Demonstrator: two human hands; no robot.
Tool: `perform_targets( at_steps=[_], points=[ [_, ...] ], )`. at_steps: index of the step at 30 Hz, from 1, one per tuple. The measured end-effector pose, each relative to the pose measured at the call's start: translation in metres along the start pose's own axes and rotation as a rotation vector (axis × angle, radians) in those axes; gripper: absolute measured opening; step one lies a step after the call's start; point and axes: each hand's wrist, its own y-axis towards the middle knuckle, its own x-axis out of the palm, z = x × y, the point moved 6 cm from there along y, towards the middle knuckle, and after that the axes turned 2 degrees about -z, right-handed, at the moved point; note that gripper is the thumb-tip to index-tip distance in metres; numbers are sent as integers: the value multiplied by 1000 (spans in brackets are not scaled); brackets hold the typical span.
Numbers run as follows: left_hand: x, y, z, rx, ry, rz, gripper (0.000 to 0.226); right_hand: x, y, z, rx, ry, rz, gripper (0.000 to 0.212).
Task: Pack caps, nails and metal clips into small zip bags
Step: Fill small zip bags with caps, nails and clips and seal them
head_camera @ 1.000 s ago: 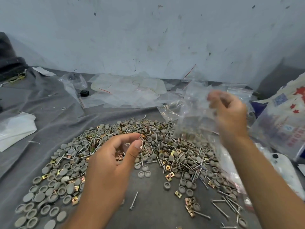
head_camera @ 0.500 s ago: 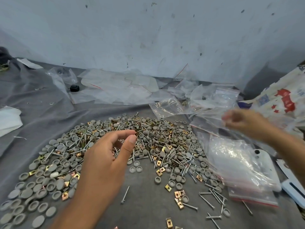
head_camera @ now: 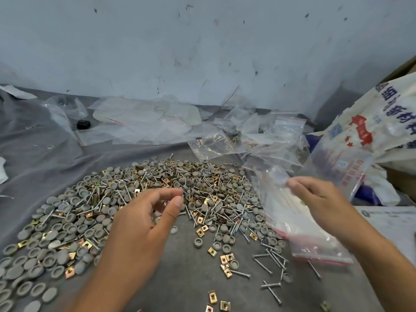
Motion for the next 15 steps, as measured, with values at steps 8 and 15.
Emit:
perform_targets(
  at_steps=[8, 15],
  points=[
    [21, -4, 0, -128, -270, -152, 32, 130, -16, -103, -95, 587, -239, 26],
    [-1, 4, -9, -129, -295, -19, 12, 162, -22, -98, -16, 828, -179, 34]
  ],
)
